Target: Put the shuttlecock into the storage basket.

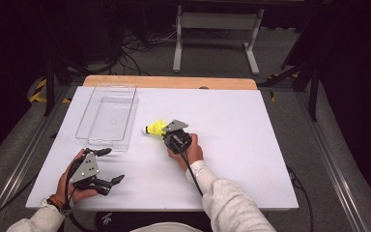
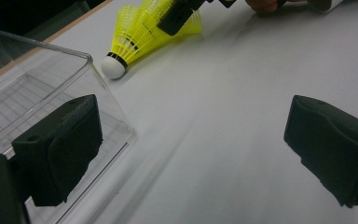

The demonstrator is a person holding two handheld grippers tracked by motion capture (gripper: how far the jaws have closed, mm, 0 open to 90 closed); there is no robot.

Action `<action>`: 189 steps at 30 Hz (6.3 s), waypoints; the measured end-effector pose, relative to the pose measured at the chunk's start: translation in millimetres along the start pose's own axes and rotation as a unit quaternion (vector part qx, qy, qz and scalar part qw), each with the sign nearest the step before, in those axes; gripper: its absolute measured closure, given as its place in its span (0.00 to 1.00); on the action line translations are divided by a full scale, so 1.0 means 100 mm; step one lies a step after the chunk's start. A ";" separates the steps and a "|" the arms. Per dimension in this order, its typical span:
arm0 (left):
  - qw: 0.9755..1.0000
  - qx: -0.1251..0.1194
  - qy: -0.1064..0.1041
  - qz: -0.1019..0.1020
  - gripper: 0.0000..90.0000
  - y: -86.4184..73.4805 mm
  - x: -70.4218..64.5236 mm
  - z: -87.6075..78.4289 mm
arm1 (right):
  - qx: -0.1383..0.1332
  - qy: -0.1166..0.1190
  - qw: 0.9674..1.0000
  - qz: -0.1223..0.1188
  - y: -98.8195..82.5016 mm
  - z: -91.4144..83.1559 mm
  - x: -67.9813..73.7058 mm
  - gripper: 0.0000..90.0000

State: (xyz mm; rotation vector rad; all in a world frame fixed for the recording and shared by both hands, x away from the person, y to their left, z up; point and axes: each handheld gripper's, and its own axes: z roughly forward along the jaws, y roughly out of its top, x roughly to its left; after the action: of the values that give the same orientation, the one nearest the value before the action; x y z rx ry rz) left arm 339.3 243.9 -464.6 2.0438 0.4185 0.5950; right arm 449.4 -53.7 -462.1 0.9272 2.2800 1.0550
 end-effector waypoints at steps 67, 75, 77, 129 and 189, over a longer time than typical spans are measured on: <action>1.000 0.008 -0.006 -0.002 0.06 0.00 -0.02 0.01 | 0.009 -0.057 0.998 -0.015 0.41 0.59 0.06 0.94; 1.000 0.008 -0.005 -0.001 0.06 0.00 -0.01 0.01 | 0.002 -0.057 0.998 -0.012 0.43 0.59 0.02 0.97; 1.000 0.009 -0.004 -0.001 0.06 0.00 -0.01 0.01 | 0.001 -0.052 0.999 -0.004 0.43 0.59 0.00 0.97; 0.999 -0.021 0.024 -0.016 0.06 0.00 0.03 -0.12 | -0.120 0.076 0.990 0.018 0.82 0.00 0.22 0.98; 0.999 -0.035 0.019 -0.018 0.06 -0.01 0.01 -0.19 | -0.062 0.139 0.988 -0.033 1.21 0.58 0.86 0.98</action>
State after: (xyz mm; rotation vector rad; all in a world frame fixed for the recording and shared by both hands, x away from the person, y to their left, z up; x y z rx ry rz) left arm 329.2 257.7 -456.6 1.9562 0.4506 0.6187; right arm 474.9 95.1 -411.6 0.6857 2.4143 1.3514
